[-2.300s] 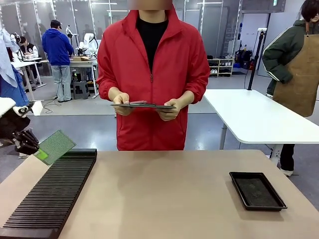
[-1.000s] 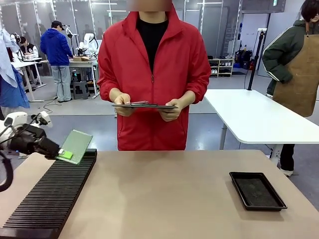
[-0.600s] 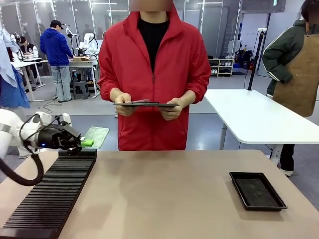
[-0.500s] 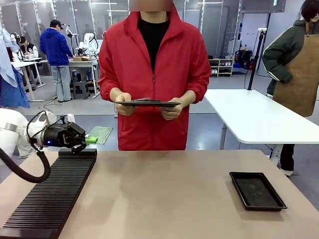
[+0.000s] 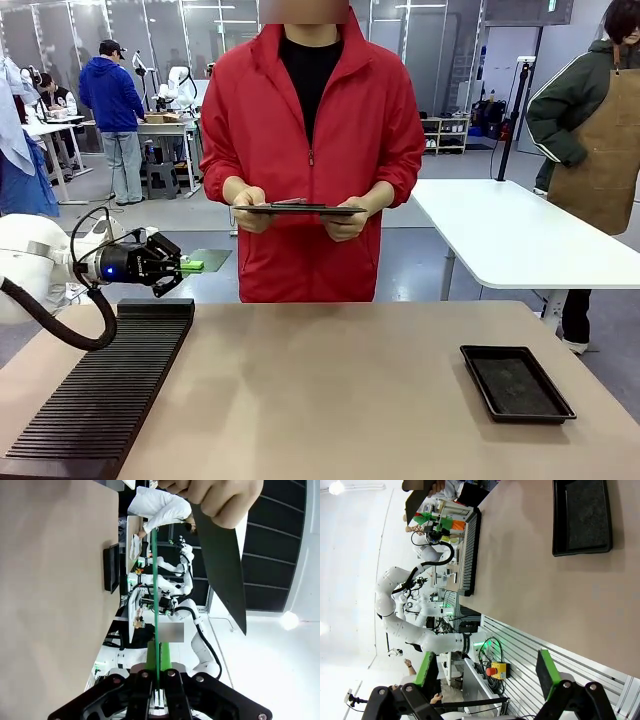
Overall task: Inspect the PCB.
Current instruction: Pick up the Blank PCB and present it to the human.
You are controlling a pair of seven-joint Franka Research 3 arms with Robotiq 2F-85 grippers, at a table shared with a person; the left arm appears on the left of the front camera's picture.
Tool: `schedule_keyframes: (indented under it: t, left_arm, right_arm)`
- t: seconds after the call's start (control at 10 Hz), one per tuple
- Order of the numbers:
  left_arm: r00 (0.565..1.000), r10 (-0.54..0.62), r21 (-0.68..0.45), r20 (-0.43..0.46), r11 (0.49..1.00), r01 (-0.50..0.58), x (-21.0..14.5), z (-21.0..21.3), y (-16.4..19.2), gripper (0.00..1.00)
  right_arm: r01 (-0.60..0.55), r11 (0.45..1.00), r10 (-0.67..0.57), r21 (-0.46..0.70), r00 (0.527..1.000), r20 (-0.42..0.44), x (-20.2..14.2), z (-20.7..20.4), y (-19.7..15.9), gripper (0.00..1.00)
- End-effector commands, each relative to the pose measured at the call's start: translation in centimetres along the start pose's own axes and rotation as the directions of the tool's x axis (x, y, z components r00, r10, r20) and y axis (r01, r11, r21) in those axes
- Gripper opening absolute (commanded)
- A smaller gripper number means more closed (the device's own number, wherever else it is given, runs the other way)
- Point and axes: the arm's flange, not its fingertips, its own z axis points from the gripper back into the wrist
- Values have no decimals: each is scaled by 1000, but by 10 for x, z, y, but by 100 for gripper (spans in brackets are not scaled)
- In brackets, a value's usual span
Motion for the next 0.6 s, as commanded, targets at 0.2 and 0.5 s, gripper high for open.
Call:
schedule_keyframes:
  t: [0.2, 0.5]
  left_arm:
    - [1000, 6, 7, -5, 1000, -6, -3, 1, 2, 3]
    - [1000, 6, 7, -5, 1000, -6, -3, 1, 2, 3]
  right_arm:
    - [-11, 1000, 11, 11, 1000, 5, 0, 1, 0, 100]
    - [-11, 1000, 11, 11, 1000, 5, 0, 1, 0, 100]
